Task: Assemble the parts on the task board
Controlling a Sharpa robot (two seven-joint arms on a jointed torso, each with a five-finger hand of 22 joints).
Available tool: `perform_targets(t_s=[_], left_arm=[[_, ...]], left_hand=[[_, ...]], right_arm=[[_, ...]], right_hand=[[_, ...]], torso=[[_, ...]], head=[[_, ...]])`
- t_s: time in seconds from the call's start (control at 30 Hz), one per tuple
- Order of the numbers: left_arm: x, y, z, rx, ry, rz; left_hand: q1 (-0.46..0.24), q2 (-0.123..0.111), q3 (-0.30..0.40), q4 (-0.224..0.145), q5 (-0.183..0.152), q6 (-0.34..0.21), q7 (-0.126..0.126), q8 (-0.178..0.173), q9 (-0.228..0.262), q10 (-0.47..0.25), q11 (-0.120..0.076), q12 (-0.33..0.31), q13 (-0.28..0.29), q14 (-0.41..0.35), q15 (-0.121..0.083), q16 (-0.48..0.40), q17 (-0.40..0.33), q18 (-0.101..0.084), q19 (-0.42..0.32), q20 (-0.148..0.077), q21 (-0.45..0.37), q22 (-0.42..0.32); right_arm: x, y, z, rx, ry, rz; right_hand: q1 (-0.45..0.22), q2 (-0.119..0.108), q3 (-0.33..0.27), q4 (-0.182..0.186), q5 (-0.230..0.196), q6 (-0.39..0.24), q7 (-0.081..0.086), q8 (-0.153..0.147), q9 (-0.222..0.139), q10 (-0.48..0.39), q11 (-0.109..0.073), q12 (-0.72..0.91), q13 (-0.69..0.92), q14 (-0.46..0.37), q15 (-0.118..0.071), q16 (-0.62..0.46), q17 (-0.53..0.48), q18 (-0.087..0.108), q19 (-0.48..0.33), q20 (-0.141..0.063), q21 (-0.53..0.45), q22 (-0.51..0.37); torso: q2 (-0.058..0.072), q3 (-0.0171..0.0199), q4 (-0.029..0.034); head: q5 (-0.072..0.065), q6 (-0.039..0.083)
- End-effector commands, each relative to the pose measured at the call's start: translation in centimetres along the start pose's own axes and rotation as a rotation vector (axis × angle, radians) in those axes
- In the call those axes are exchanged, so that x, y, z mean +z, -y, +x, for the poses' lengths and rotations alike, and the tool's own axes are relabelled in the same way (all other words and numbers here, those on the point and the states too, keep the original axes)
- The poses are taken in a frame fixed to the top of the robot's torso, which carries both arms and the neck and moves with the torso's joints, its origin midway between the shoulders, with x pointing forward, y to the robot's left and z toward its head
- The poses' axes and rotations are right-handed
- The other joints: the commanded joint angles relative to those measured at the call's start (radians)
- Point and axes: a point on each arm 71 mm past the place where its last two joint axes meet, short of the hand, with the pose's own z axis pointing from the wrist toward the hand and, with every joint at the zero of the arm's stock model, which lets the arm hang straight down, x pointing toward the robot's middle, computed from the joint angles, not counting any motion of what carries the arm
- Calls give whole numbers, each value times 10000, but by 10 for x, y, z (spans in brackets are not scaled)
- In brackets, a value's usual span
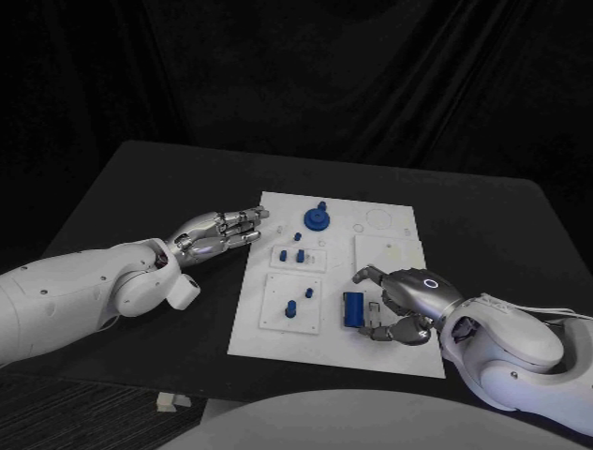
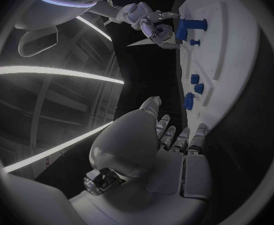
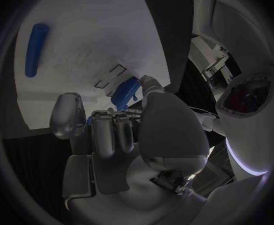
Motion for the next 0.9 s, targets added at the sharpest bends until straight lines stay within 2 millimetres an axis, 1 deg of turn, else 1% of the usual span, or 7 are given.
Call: perform_targets(t_s=[0.03,0.17,0.27,0.3,0.4,0.7,0.9], left_arm=[[1,0,2,-134,-89,115],[1,0,3,-137,-99,117],[1,0,3,-139,-102,113],[1,0,3,-139,-102,111],[1,0,3,-141,-103,102],[1,0,3,-158,-140,78],[2,0,4,-166,-157,70]], left_hand=[[-47,83,51,-13,-31,9,54,14,10,-1,84,17,14,-34,71,2,1,-189,61,-6,54,9],[-47,83,51,-13,-31,9,54,14,10,-1,84,17,14,-34,71,2,1,-189,61,-6,54,9],[-47,83,51,-13,-31,9,54,14,10,-1,84,17,14,-34,71,2,1,-189,61,-6,54,9],[-47,83,51,-13,-31,9,54,14,10,-1,84,17,14,-34,71,2,1,-189,61,-6,54,9],[-47,83,51,-13,-31,9,54,14,10,-1,84,17,14,-34,71,2,1,-189,61,-6,54,9],[-47,83,51,-13,-31,9,54,14,10,-1,84,17,14,-34,71,2,1,-189,61,-6,54,9],[-67,87,69,-10,-25,21,64,14,11,0,91,23,15,-26,81,6,4,-188,61,-6,54,1]], right_arm=[[-1,-2,-2,167,499,-175],[-1,-2,-1,206,531,-185],[-1,-2,1,268,592,-225],[-1,-3,1,291,608,-246],[-1,-4,3,335,605,-286],[-2,-3,9,361,425,-177],[-1,-3,10,414,542,-170]], right_hand=[[163,-28,-10,-22,-332,215,171,369,64,1039,117,26,2633,824,60,-43,1572,159,13,26,-55,1467],[353,89,49,-38,-777,539,184,1049,230,1039,174,26,2633,814,112,-56,1542,169,1,82,-101,1460],[513,347,179,-71,-955,748,107,1963,530,1039,141,26,2633,809,88,-65,1519,175,6,93,-119,1460],[531,490,226,-113,-924,930,43,2404,711,1039,107,26,2633,810,68,-63,1521,180,9,71,-127,1459],[452,623,183,-142,-834,1051,-98,3351,1163,1039,22,26,2633,812,-6,-70,1506,175,37,4,-104,1469],[250,499,53,-98,-1376,783,-140,3724,1366,1039,3,26,2633,811,-28,-82,1483,172,49,-26,-116,1469],[275,657,135,-128,-950,777,-154,3895,1443,1039,-8,26,2633,813,-36,-83,1483,175,52,-31,-137,1466]], torso=[[9,5,14],[3,7,13],[2,1,12],[3,1,10],[4,-7,6],[23,-3,32],[20,-1,13]], head=[[-18,0],[10,0],[25,0],[31,0],[44,0],[8,0],[-2,0]])
